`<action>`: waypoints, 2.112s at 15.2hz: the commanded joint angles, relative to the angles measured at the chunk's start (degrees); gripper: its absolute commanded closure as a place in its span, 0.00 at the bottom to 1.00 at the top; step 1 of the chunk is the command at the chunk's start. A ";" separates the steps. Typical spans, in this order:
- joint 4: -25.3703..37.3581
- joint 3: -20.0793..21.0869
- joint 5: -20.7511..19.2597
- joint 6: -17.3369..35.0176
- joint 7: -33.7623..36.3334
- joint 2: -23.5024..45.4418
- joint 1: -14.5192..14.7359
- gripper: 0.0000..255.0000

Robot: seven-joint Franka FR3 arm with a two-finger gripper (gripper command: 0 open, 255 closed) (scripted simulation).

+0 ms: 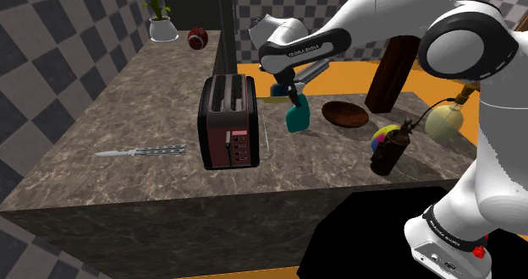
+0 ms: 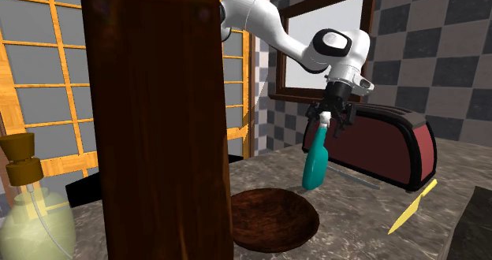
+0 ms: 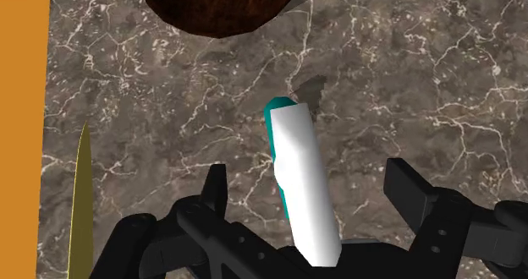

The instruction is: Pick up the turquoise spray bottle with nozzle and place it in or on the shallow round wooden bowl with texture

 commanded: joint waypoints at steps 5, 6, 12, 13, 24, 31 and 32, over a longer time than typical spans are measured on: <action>-2.19 0.17 -1.10 2.70 -0.82 2.93 -0.07 0.00; -2.99 0.11 -1.19 3.44 -0.72 2.86 -0.23 0.00; -4.95 0.00 -1.46 5.34 -0.45 2.76 -0.67 0.00; -4.95 -0.03 -1.45 5.34 -0.46 2.76 -0.65 0.00; -6.98 -0.18 -1.57 6.41 -0.84 1.51 -1.20 1.00; -3.72 0.09 -1.26 2.58 -1.46 1.05 -0.60 1.00; -3.43 0.11 -1.23 2.01 -1.66 0.73 -0.59 1.00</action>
